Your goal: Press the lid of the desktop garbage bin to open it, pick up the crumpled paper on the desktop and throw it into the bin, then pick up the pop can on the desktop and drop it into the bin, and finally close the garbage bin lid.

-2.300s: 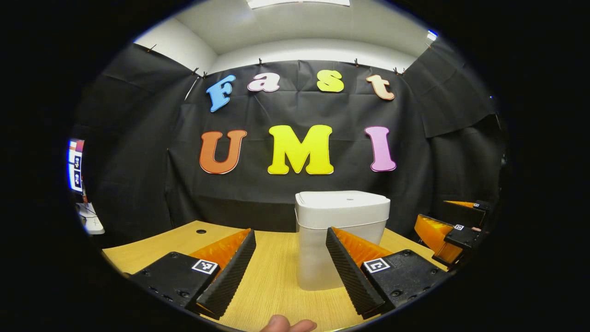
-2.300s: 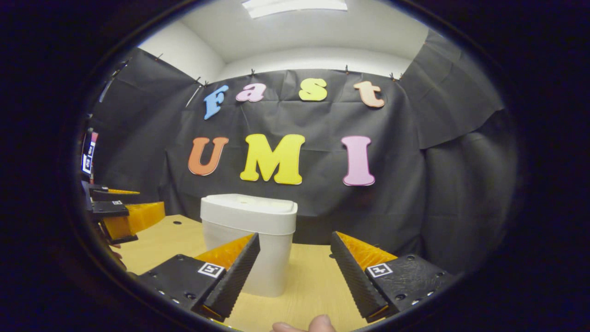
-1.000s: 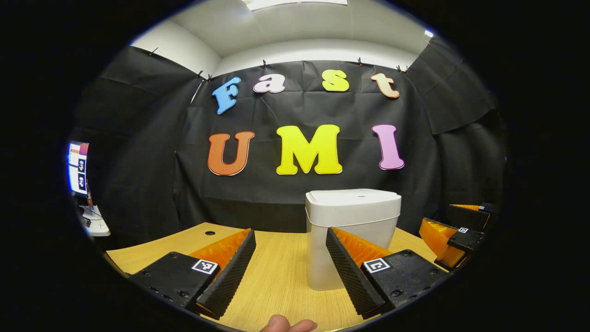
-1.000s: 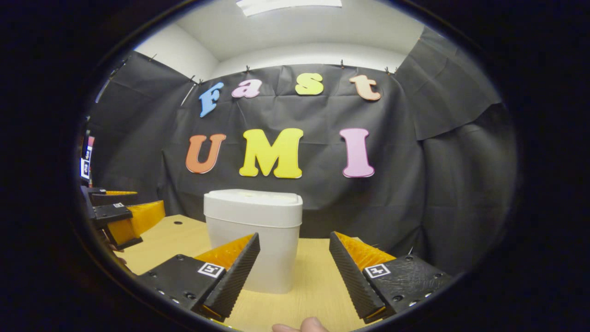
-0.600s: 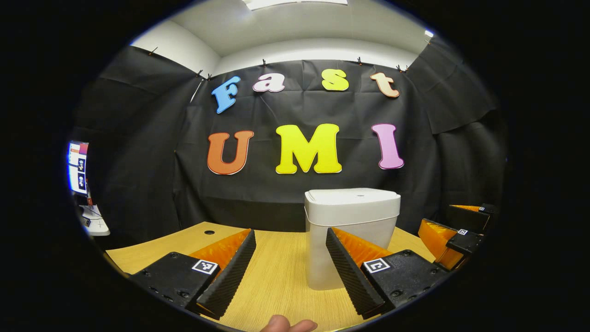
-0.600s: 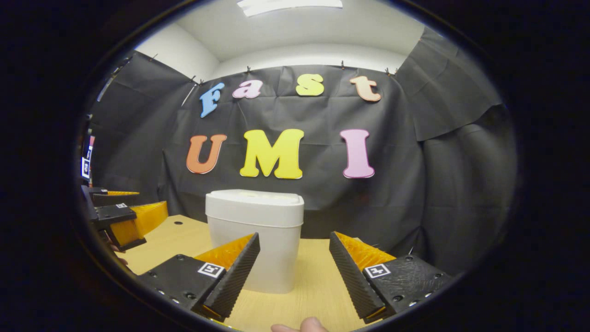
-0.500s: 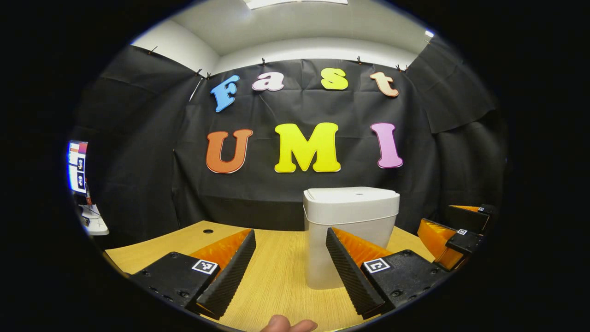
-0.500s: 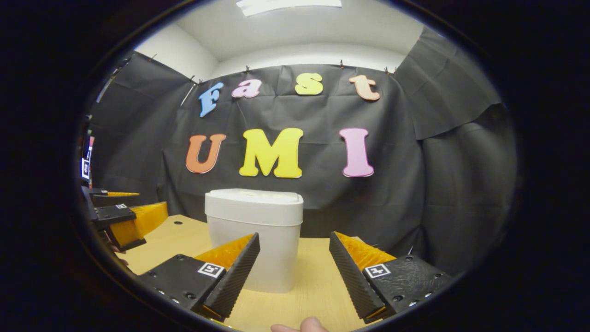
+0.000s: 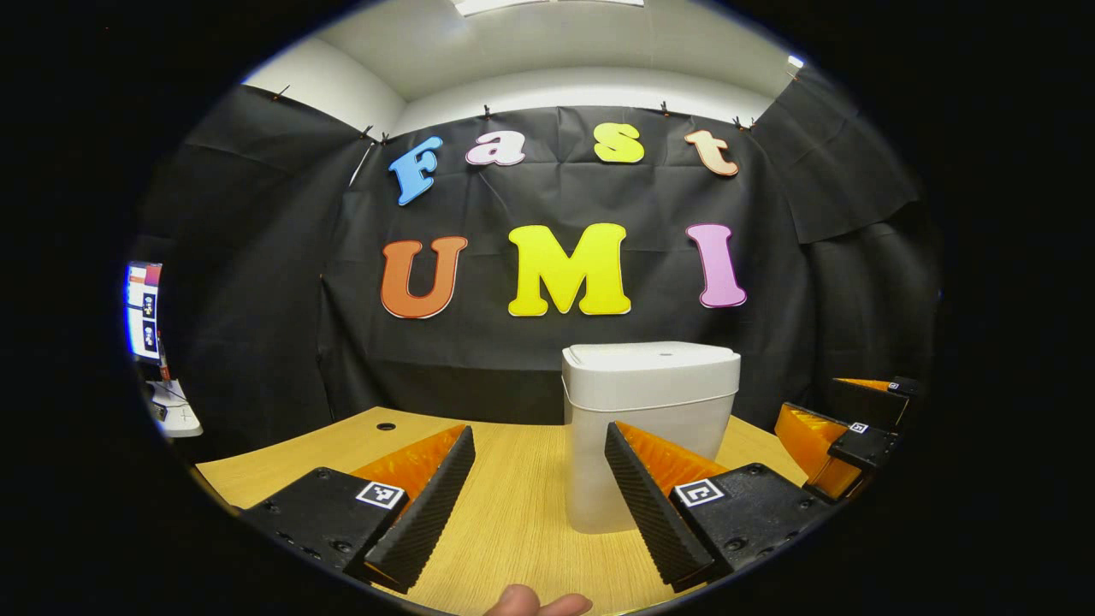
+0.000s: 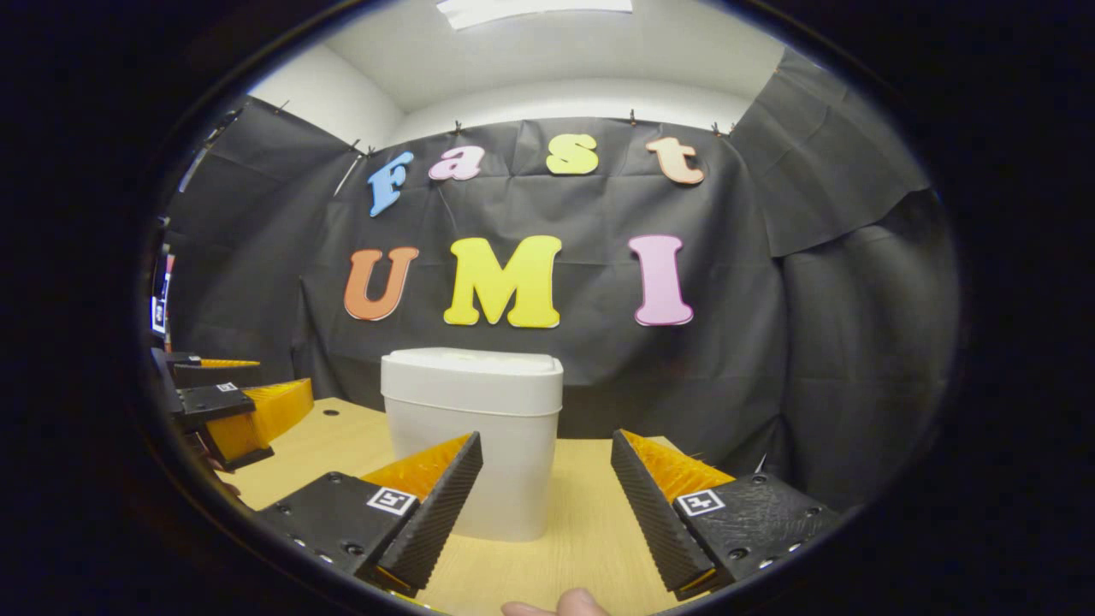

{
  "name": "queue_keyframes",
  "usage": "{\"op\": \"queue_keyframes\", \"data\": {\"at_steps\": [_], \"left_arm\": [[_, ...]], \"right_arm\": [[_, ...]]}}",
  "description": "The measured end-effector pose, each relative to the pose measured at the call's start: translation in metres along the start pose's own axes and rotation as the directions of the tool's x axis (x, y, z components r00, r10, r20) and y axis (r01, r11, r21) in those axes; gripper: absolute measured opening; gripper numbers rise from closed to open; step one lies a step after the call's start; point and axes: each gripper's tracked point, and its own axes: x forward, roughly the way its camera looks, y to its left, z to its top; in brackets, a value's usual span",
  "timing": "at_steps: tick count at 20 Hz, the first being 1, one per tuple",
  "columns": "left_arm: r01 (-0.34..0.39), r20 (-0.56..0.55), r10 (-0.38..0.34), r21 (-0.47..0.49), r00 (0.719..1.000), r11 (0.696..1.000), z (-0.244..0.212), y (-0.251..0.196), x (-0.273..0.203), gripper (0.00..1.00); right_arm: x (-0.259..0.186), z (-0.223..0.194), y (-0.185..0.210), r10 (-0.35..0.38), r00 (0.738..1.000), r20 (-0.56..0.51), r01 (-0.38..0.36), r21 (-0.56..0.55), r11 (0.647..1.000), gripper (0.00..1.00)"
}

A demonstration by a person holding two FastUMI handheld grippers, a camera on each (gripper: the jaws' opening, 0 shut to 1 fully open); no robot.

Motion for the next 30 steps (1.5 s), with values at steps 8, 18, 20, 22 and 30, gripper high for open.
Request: {"op": "queue_keyframes", "data": {"at_steps": [8, 18, 20, 22, 30], "left_arm": [[-0.007, 0.003, 0.007, -0.001, 1.0, 1.0, 0.0022, 0.0025, -0.0032, 0.98], [-0.013, 0.007, 0.013, 0.0, 1.0, 1.0, 0.0052, 0.0033, -0.0055, 0.98], [-0.013, 0.008, 0.013, 0.001, 1.0, 1.0, 0.0048, 0.0023, -0.0062, 0.98], [-0.014, 0.008, 0.014, 0.002, 1.0, 1.0, 0.0046, 0.0038, -0.006, 0.98], [-0.005, 0.027, 0.005, -0.006, 1.0, 1.0, 0.0106, 0.0004, -0.0062, 0.98]], "right_arm": [[-0.0044, 0.0034, -0.0044, -0.005, 1.0, 0.012, 0.005, 0.0, 1.0, 0.94], [-0.0057, 0.0054, -0.0051, -0.004, 1.0, 0.02, 0.004, 0.005, 1.0, 0.94], [-0.0065, 0.0054, -0.0054, -0.005, 1.0, 0.021, 0.005, 0.006, 1.0, 0.94], [-0.007, 0.0056, -0.0047, -0.005, 1.0, 0.021, 0.004, 0.005, 1.0, 0.95], [-0.0084, 0.008, -0.0045, -0.007, 0.999, 0.036, 0.007, 0.003, 1.0, 0.94]]}}
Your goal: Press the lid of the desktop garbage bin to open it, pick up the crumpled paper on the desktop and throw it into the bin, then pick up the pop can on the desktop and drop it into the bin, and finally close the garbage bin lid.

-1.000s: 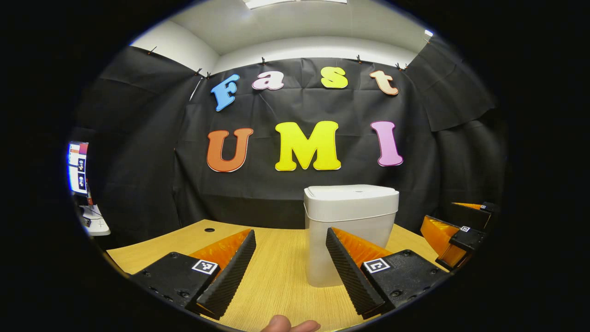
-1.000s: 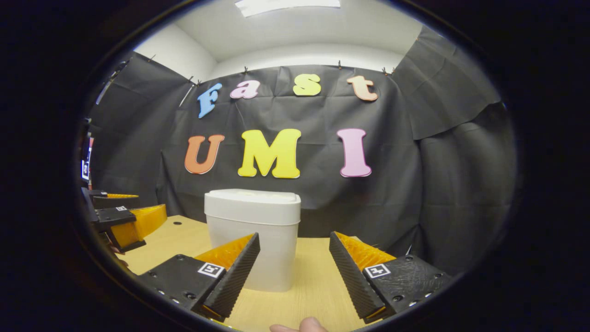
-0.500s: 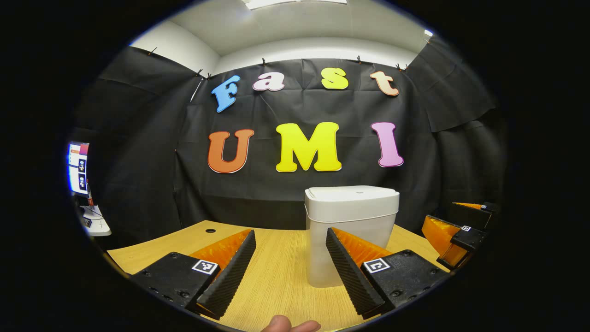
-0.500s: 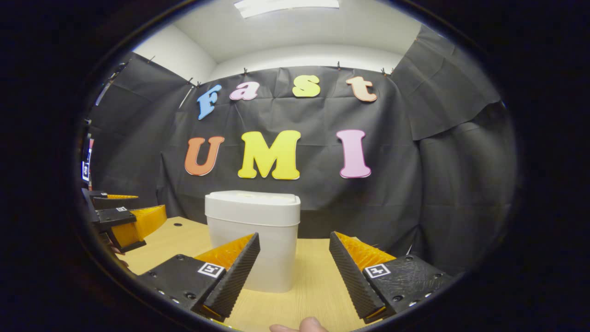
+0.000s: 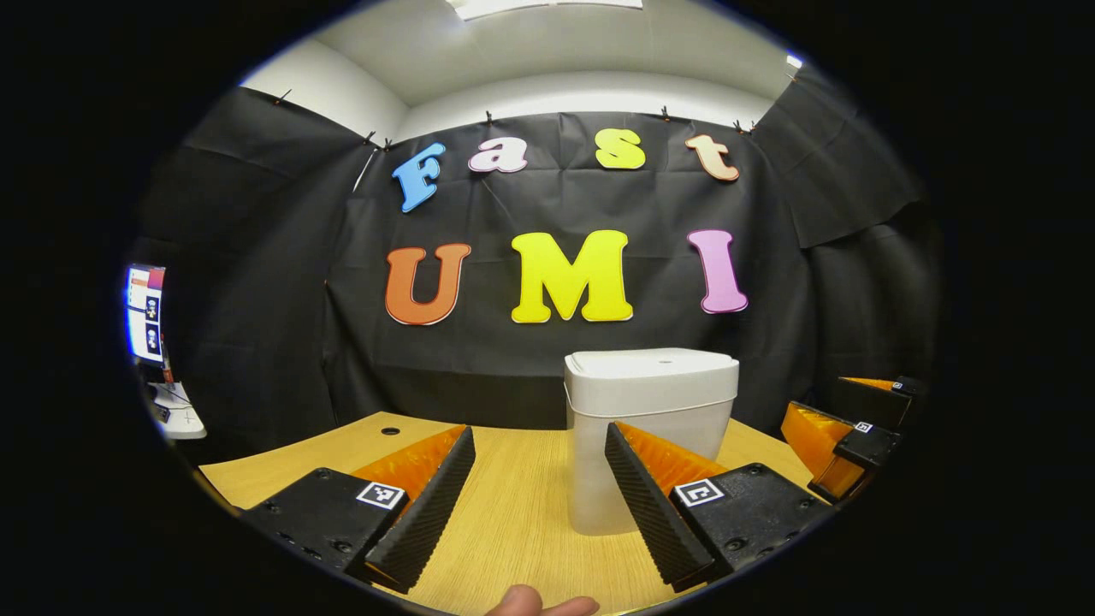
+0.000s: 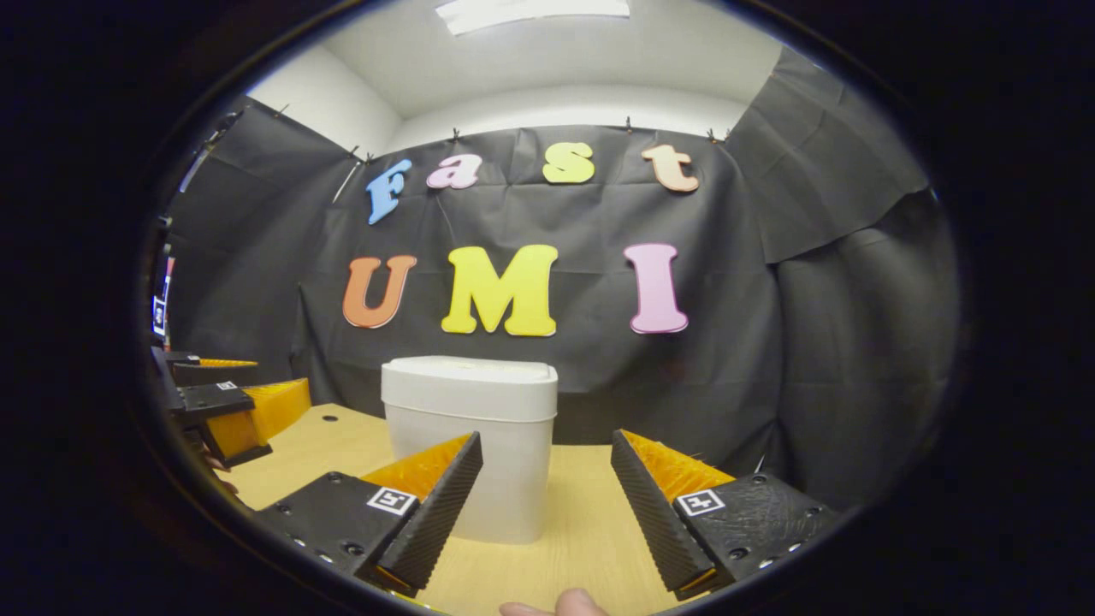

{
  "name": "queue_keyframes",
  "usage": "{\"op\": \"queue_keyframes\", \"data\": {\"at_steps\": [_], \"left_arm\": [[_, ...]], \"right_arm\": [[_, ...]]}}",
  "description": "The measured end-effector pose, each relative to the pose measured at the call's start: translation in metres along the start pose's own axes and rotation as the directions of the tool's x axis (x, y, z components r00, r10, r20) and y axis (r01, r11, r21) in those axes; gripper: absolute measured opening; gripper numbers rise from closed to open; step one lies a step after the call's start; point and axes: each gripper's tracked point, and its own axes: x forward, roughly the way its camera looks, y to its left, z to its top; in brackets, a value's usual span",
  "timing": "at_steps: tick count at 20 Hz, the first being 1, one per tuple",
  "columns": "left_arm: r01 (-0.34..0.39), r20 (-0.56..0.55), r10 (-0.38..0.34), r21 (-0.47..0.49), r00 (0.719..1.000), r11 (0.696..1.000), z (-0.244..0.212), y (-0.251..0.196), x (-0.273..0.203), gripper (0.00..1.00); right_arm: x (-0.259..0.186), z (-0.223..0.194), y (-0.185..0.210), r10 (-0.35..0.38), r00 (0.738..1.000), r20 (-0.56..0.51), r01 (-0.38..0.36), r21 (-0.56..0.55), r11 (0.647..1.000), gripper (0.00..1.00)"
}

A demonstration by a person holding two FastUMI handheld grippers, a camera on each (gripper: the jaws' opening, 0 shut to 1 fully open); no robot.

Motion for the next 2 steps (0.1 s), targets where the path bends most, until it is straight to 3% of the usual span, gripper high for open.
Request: {"op": "queue_keyframes", "data": {"at_steps": [2], "left_arm": [[0.002, -0.004, -0.002, -0.001, 1.0, 1.0, -0.0027, -0.0018, 0.0, 0.98]], "right_arm": [[0.0002, 0.0002, 0.0012, 0.002, 1.0, 0.002, -0.002, 0.003, 1.0, 0.95]]}}
